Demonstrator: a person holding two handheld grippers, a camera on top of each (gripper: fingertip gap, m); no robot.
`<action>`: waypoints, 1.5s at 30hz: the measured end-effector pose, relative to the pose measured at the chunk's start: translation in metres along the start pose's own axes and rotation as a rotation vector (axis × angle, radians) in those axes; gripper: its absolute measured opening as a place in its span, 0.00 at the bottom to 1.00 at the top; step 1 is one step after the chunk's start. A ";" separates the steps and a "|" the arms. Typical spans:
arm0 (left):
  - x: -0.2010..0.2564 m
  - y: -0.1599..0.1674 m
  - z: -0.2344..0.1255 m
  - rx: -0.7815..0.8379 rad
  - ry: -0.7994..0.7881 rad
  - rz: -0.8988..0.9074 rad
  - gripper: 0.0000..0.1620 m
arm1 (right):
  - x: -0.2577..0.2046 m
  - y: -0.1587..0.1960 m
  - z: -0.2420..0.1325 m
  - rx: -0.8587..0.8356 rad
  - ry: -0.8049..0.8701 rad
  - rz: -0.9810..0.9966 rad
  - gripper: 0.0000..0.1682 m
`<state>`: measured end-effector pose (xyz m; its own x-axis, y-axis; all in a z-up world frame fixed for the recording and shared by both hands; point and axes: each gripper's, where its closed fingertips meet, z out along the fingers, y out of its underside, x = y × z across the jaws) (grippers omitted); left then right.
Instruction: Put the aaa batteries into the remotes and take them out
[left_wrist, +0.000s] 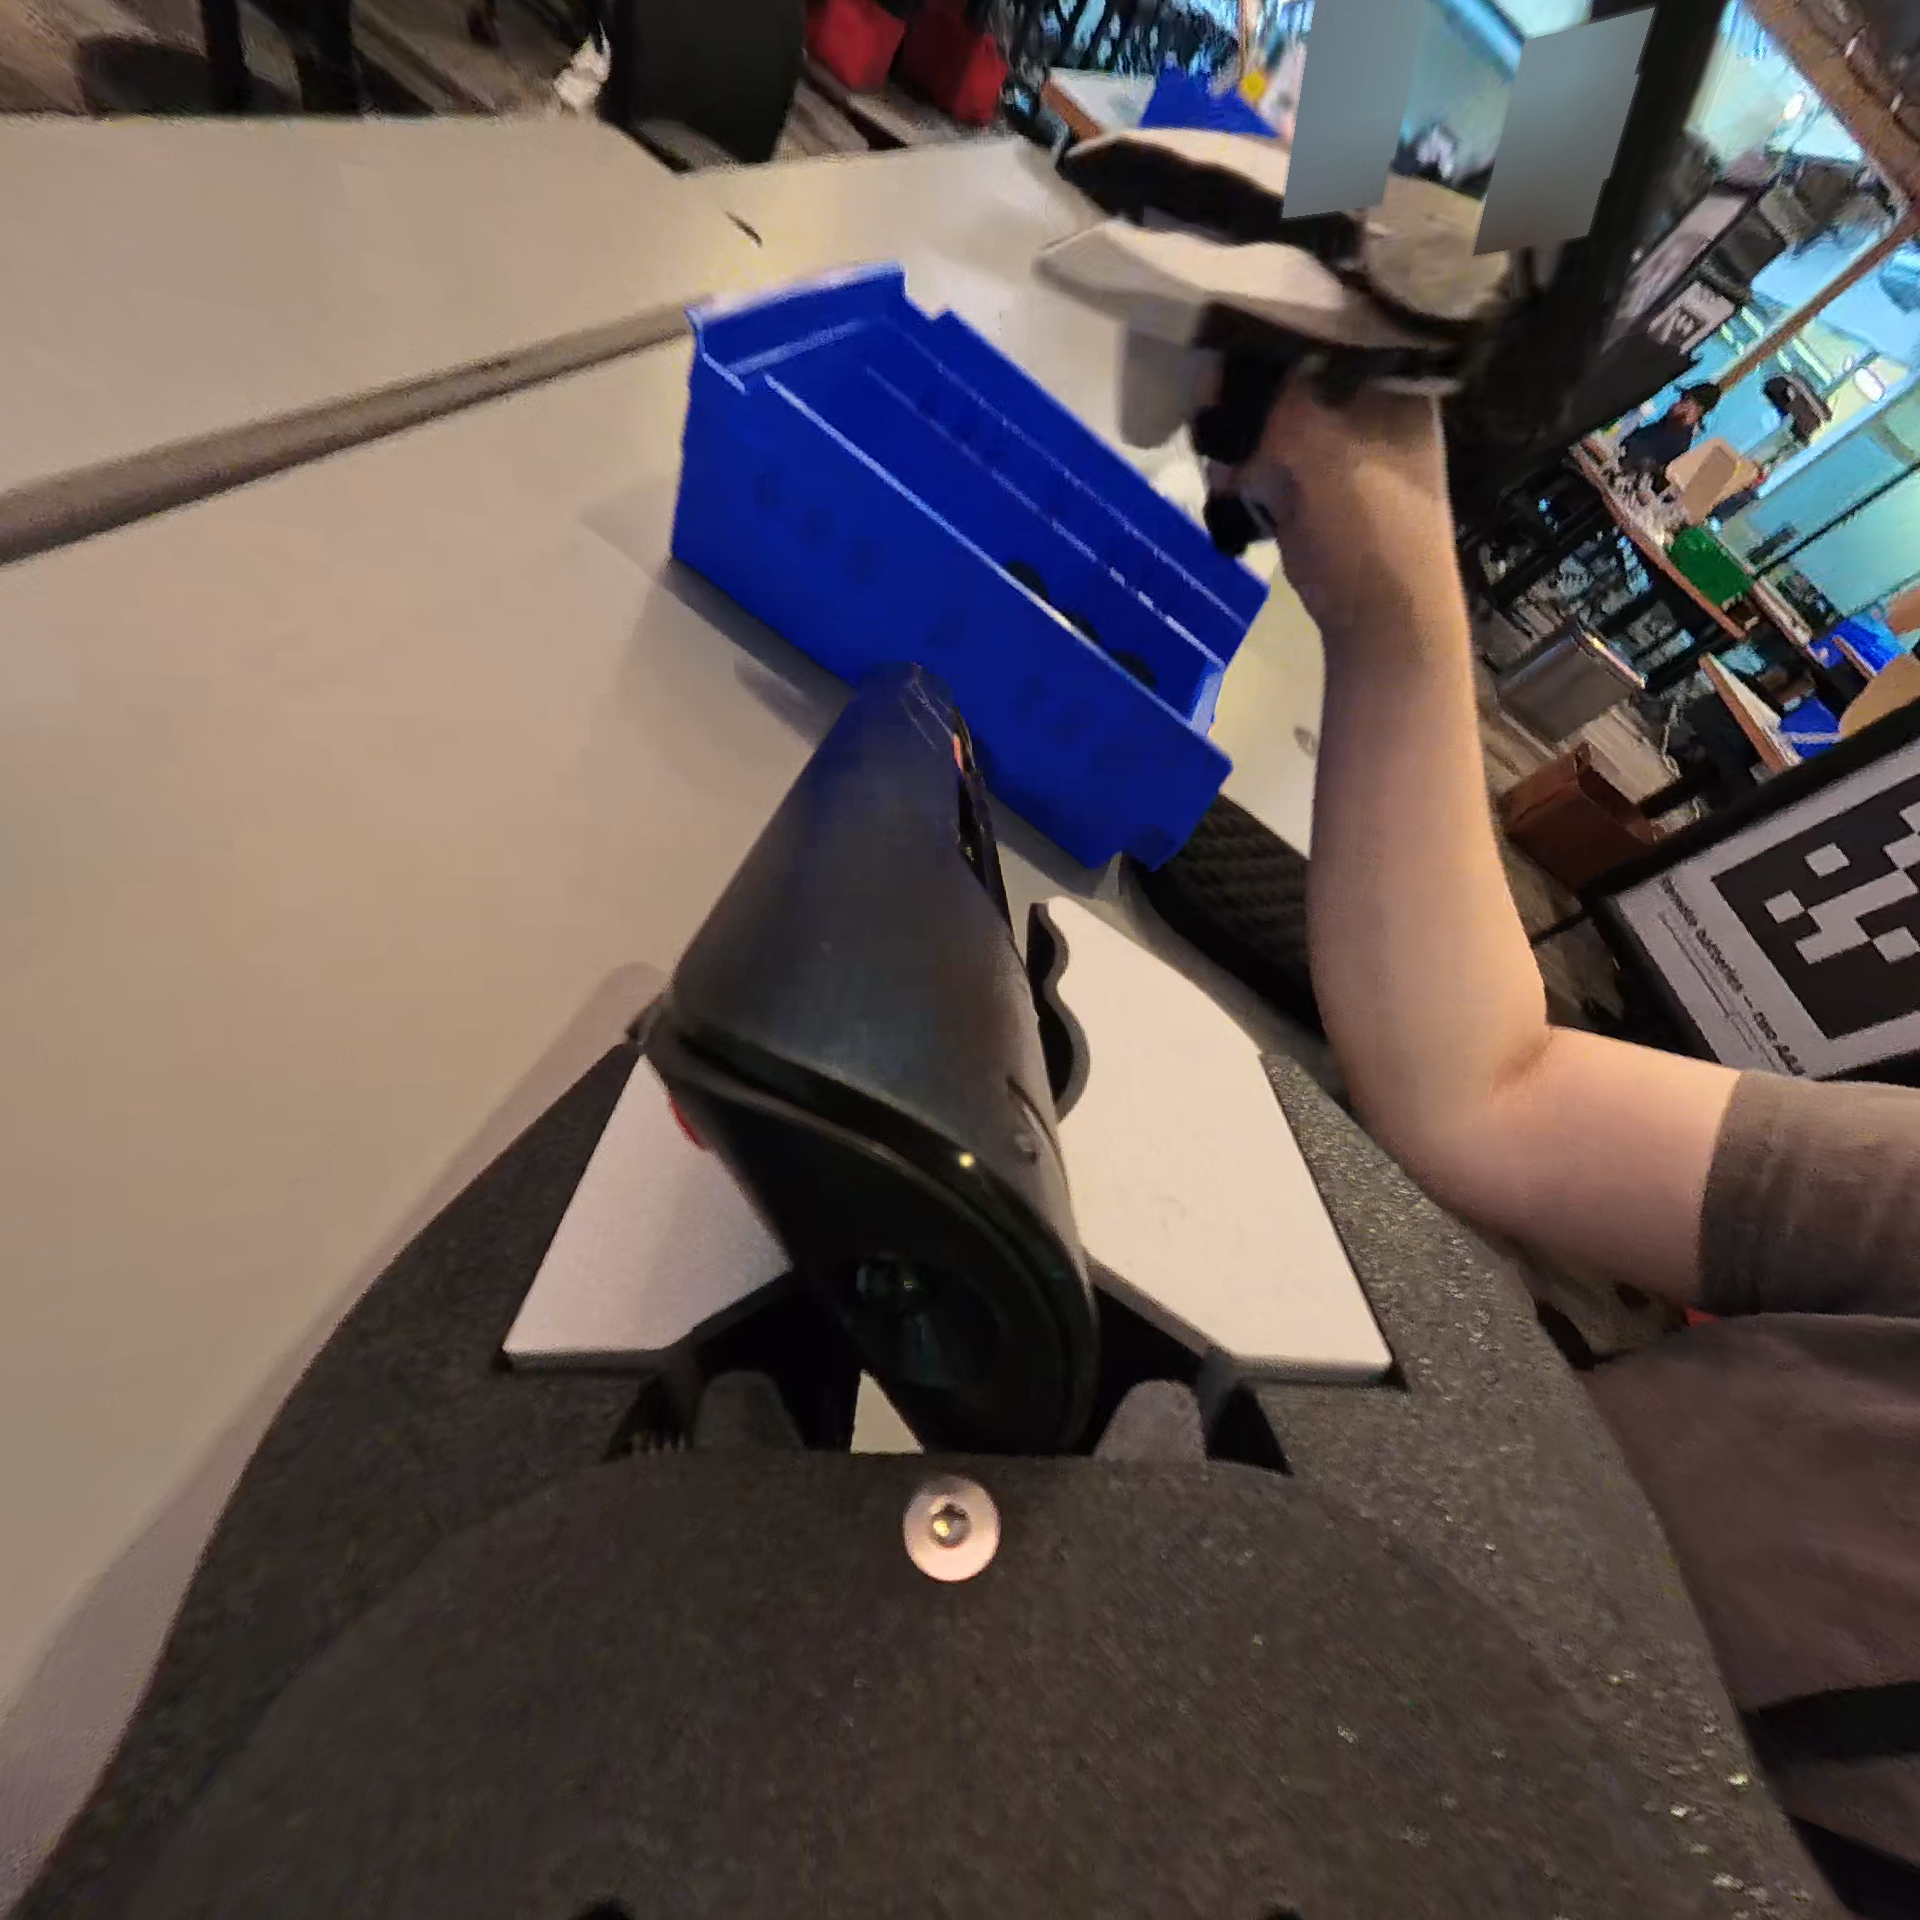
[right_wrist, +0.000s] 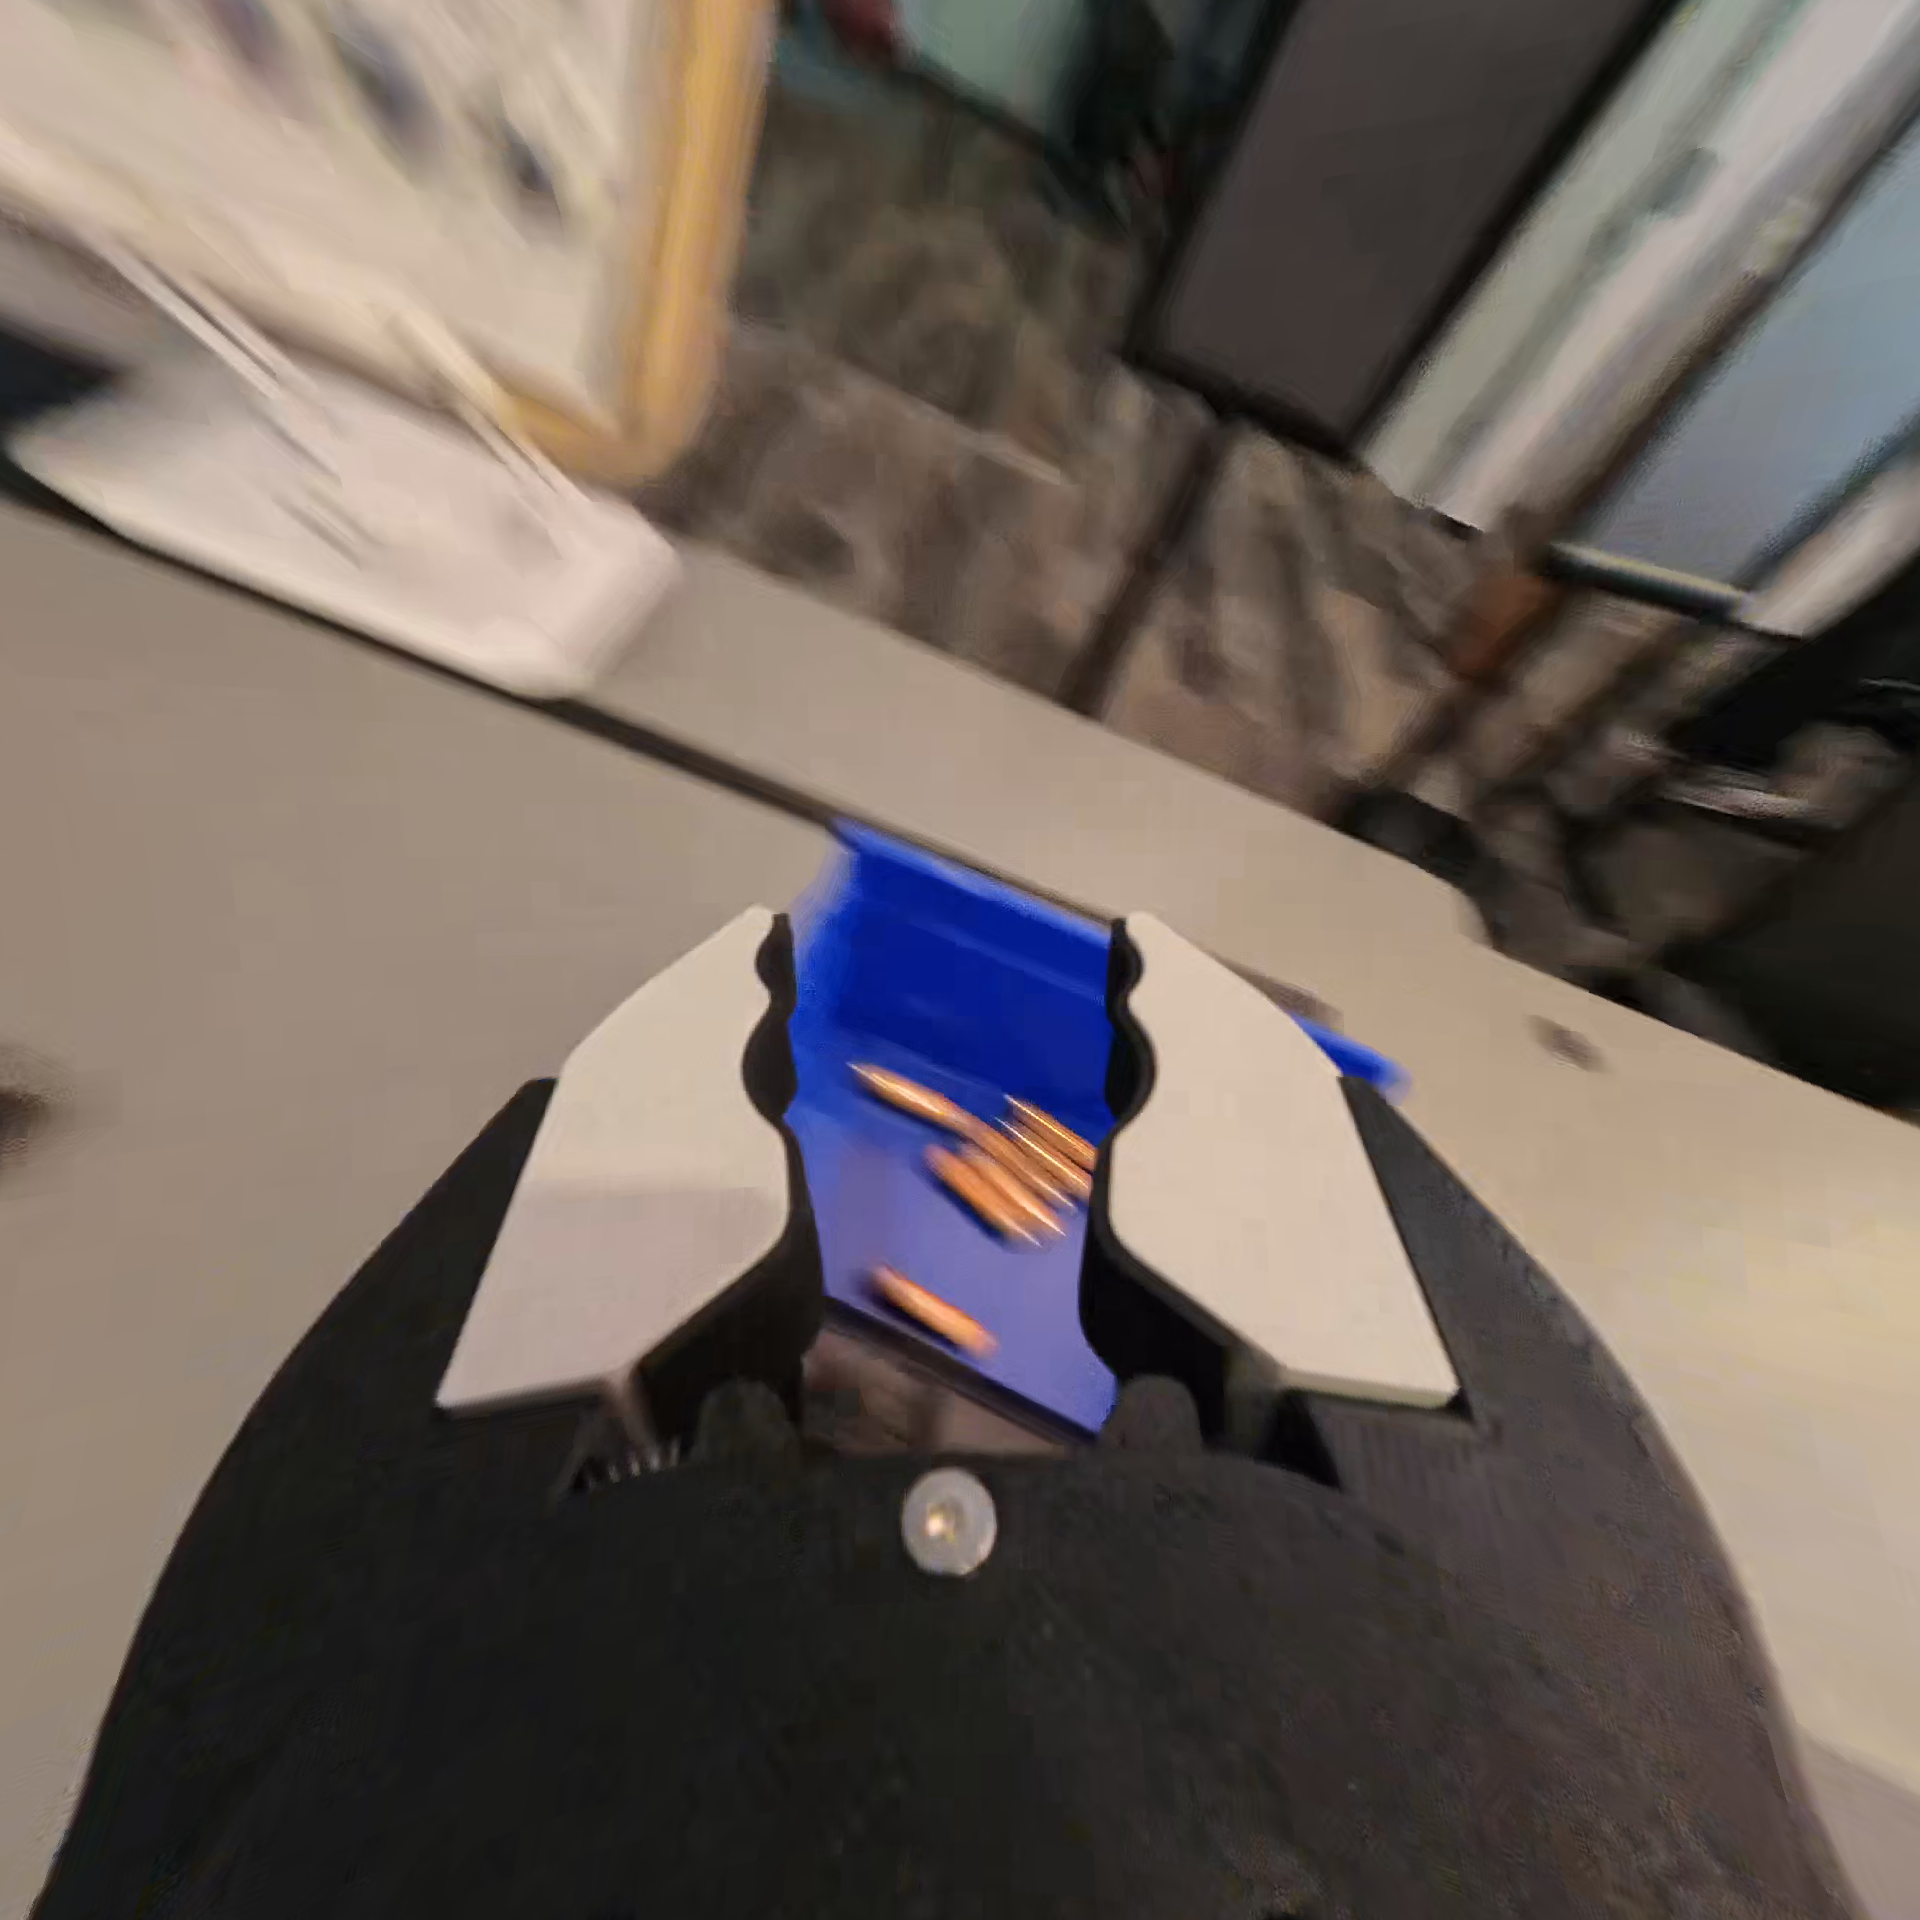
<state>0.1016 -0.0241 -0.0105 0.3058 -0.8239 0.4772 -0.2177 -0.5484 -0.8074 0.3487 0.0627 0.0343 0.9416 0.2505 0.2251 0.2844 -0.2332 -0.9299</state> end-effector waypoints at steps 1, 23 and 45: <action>-0.001 -0.006 -0.005 0.027 -0.007 0.004 0.17 | -0.026 -0.029 -0.009 0.120 -0.133 0.117 0.35; -0.015 -0.032 -0.029 0.144 -0.290 0.195 0.17 | -0.227 -0.041 0.025 0.007 -0.711 0.422 0.25; -0.007 -0.030 -0.026 0.108 -0.404 0.293 0.17 | -0.221 -0.035 0.023 -0.009 -0.679 0.355 0.16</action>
<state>0.0816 -0.0058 0.0200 0.5851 -0.8079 0.0702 -0.2578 -0.2674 -0.9285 0.1261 0.0370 0.0104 0.6600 0.6809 -0.3176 -0.0101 -0.4147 -0.9099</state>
